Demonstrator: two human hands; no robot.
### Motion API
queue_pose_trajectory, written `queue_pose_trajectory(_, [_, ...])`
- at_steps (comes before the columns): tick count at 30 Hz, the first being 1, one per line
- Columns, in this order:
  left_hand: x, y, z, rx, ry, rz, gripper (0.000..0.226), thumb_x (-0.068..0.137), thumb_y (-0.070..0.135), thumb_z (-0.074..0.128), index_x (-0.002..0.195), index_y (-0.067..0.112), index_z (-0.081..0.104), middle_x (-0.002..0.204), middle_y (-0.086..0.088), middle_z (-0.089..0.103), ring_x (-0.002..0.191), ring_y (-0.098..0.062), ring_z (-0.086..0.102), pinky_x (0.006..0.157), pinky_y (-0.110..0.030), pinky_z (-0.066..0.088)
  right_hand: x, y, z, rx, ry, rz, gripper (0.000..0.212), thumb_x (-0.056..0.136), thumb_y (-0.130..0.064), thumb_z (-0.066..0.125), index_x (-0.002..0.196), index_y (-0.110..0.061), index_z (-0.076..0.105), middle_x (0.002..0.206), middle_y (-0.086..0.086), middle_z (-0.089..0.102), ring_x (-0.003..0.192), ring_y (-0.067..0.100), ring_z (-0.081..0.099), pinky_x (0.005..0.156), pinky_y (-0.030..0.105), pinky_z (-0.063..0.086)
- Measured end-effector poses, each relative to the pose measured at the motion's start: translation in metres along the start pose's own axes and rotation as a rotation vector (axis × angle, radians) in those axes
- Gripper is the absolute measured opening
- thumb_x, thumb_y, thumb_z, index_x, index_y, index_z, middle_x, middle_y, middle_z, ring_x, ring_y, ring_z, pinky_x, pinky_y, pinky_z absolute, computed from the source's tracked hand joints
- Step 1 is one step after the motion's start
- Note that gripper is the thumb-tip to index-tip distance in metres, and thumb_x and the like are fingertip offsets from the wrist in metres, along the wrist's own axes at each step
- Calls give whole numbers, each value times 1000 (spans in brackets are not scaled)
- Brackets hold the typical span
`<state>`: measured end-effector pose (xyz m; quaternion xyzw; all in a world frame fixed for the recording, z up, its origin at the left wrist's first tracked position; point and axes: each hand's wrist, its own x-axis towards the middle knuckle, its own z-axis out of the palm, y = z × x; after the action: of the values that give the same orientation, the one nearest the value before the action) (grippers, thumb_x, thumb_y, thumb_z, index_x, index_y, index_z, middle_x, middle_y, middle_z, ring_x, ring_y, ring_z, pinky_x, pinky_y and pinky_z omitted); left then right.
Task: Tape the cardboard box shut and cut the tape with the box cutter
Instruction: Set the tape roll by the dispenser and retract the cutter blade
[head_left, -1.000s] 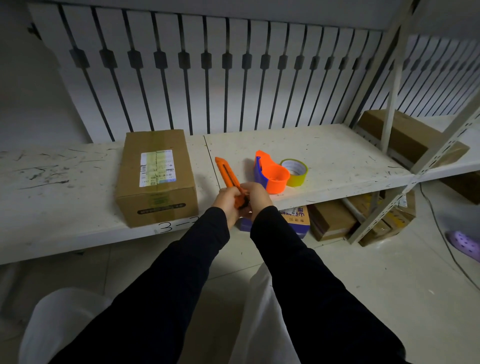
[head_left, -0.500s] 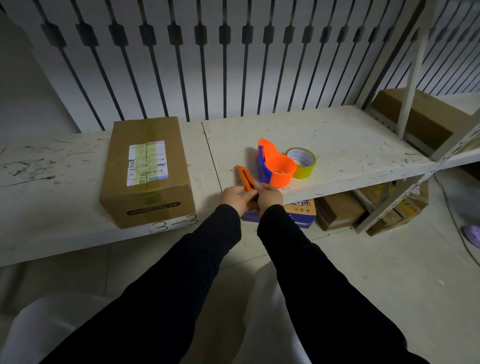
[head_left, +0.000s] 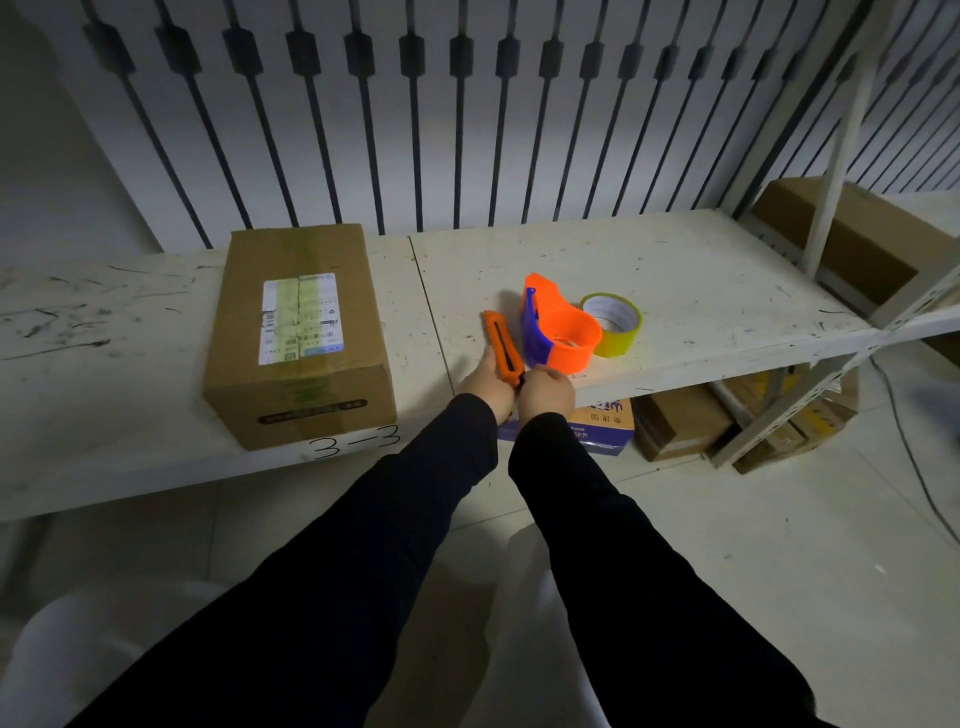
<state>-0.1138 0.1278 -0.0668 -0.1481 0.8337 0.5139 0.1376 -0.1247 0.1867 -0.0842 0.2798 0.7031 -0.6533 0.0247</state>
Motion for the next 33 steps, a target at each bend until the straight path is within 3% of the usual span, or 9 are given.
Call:
queue_pose_trajectory(2, [-8,1,-8,-137,157,54,60,97,15,40,150,20,12,128,-13,55,111,-29,57,101,-40,46,-8,-2,4,33,80,-1,22,87,-6,45,107,-5,56,104,15,58,93,27,53,70,27,43])
queue_pose_trajectory(4, [-19,2,-24,-251,330,132,61,96,12,41,150,19,13,124,-10,58,112,-24,57,99,-29,45,-16,-6,11,40,84,-32,26,85,-5,47,111,-4,53,115,17,58,100,30,54,86,34,43])
queue_pose_trajectory(7, [-36,3,-55,-262,503,231,56,95,9,45,146,18,25,123,-6,53,108,-20,56,91,-24,44,-37,-15,31,31,-39,-92,28,88,-5,46,116,-6,52,114,11,56,102,26,53,92,34,42])
queue_pose_trajectory(10, [-48,-5,-84,-173,598,275,48,93,9,47,139,15,36,132,-6,46,118,-20,51,98,-28,43,-59,-21,56,-5,-181,-151,36,90,-6,47,126,-9,48,120,9,56,109,23,54,96,32,42])
queue_pose_trajectory(13, [-55,-24,-108,-19,757,236,45,92,13,48,136,13,41,140,-7,42,132,-24,37,110,-33,31,-81,-22,79,-23,-333,-177,45,91,-8,47,136,-14,41,140,11,45,126,26,46,104,35,38])
queue_pose_trajectory(16, [-61,-43,-130,53,884,82,57,89,19,54,141,14,32,149,-8,33,142,-27,21,117,-39,18,-96,-22,91,-18,-424,-142,53,93,-10,47,143,-18,32,145,9,40,129,26,43,103,34,38])
queue_pose_trajectory(19, [-67,-60,-148,-162,858,-97,72,89,21,55,148,13,15,157,-11,15,146,-30,10,119,-43,14,-106,-20,98,-54,-457,-121,54,93,-12,46,145,-15,29,143,7,43,128,26,43,103,34,38])
queue_pose_trajectory(23, [-66,-69,-150,-411,786,-134,67,88,16,56,145,11,20,146,-15,34,130,-36,42,105,-50,41,-106,-18,102,-79,-419,-121,53,93,-10,46,143,-13,31,140,7,47,127,27,45,103,36,39])
queue_pose_trajectory(33, [-63,-54,-124,-405,702,-69,55,89,13,55,138,9,31,138,-15,39,121,-33,49,99,-47,47,-87,-21,75,-102,-370,-106,59,93,-12,47,147,-15,23,146,9,40,133,29,40,109,41,36])
